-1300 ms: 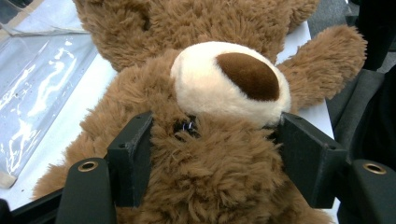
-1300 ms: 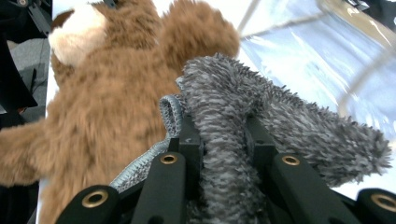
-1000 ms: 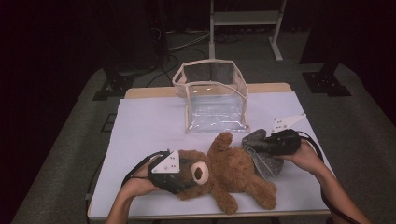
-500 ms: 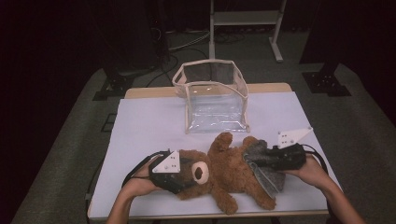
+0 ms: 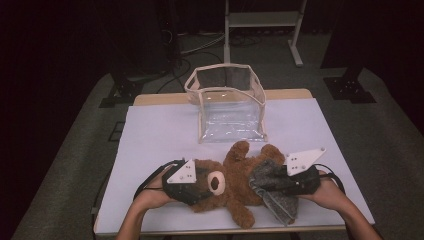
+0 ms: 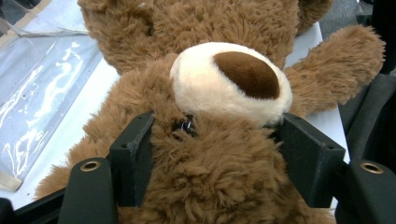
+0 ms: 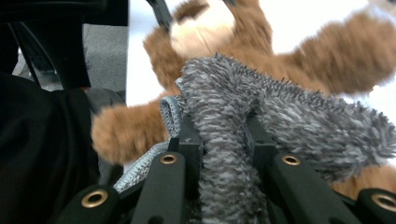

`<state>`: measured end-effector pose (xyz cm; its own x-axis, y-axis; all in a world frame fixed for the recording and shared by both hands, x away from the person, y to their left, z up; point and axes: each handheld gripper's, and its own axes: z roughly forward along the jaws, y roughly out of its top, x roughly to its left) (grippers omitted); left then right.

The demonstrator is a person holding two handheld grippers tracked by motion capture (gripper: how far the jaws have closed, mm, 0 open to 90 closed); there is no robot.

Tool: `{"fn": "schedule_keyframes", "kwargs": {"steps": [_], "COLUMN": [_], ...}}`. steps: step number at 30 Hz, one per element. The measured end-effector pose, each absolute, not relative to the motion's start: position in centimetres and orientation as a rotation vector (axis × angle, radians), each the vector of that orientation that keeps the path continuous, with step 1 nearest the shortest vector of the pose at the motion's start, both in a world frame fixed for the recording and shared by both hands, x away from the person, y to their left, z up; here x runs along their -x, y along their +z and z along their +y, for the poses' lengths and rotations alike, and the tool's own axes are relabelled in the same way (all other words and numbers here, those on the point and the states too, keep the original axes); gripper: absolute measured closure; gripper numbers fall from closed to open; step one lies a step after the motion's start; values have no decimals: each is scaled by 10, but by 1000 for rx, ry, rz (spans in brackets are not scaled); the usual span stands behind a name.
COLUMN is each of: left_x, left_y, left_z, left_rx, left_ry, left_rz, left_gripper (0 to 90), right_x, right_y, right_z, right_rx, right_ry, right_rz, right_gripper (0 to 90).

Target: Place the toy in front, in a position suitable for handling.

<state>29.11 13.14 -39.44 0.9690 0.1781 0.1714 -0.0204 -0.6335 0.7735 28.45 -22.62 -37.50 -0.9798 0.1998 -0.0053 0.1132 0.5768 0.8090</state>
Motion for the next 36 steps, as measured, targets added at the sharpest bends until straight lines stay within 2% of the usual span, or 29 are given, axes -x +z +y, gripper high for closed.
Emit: {"fn": "schedule_keyframes", "kwargs": {"steps": [5, 13, 19, 29, 36], "left_x": [-294, -298, -297, -293, -298], "left_y": [-391, -390, -389, -378, -391], "left_z": [116, 108, 116, 142, 145], "left_rx": [-2269, -2267, -2259, -2236, -2238], "left_ry": [304, 298, 293, 315, 265], "left_rz": [85, 93, 84, 83, 129], "left_gripper": [329, 331, 328, 328, 343], "right_x": [-282, -278, -278, -272, -273], "right_y": [-386, -369, -383, -402, -389], "right_z": [-249, -217, -218, -246, -243], "right_rx": [-377, -211, -231, -352, -347], "right_ry": [1343, 1364, 1327, 1275, 1317], "right_rz": [2699, 2691, 2714, 2718, 2684], "right_gripper": [732, 732, 737, 743, 742]}}
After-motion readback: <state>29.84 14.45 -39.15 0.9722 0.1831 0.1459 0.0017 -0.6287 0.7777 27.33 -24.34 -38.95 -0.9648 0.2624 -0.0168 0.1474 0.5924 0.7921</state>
